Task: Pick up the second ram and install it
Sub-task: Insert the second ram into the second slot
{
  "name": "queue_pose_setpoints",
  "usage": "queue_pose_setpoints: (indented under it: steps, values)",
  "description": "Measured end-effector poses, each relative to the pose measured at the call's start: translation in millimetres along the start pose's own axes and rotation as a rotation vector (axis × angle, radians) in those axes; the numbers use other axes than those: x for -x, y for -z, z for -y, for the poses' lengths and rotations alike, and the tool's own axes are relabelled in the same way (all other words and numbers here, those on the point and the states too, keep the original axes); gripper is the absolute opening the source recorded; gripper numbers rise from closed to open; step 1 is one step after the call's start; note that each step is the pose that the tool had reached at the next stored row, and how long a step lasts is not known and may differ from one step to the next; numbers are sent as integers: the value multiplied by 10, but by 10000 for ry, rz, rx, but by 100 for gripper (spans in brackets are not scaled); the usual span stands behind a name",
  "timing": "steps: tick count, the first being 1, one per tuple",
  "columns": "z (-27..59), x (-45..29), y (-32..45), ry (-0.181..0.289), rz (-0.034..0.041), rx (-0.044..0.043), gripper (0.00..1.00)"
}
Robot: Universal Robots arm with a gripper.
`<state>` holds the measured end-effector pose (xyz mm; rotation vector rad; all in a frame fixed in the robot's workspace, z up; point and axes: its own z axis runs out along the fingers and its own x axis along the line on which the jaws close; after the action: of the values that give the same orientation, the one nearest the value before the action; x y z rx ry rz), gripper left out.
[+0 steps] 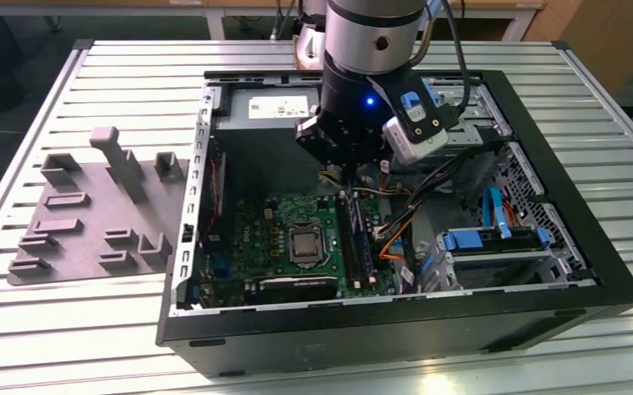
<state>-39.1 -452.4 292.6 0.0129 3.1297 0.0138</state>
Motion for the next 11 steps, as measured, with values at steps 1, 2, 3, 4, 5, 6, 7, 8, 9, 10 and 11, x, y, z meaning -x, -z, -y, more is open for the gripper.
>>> queue_pose_setpoints:
  steps: [1, 2, 3, 4, 5, 6, 7, 8, 9, 10, 11]
  values:
    - [0, 0, 0, -2, -4, 1, 14]
    - [0, 6, -2, -1, -26, 5, 14]
    - [0, 16, -7, -1, -72, 17, 14]
    - [0, 26, -15, -1, -106, 25, 14]
    - [0, 34, -23, -1, -121, 24, 14]
    - [0, 40, -31, -3, -126, 23, 14]
    - [0, 45, -42, -4, -128, 25, 14]
    - [0, 45, -56, -6, -129, 24, 14]
    - [1, 48, -74, -5, -131, 24, 14]
    - [1, 50, -93, -6, -131, 25, 14]
    - [1, 51, -112, -6, -131, 26, 14]
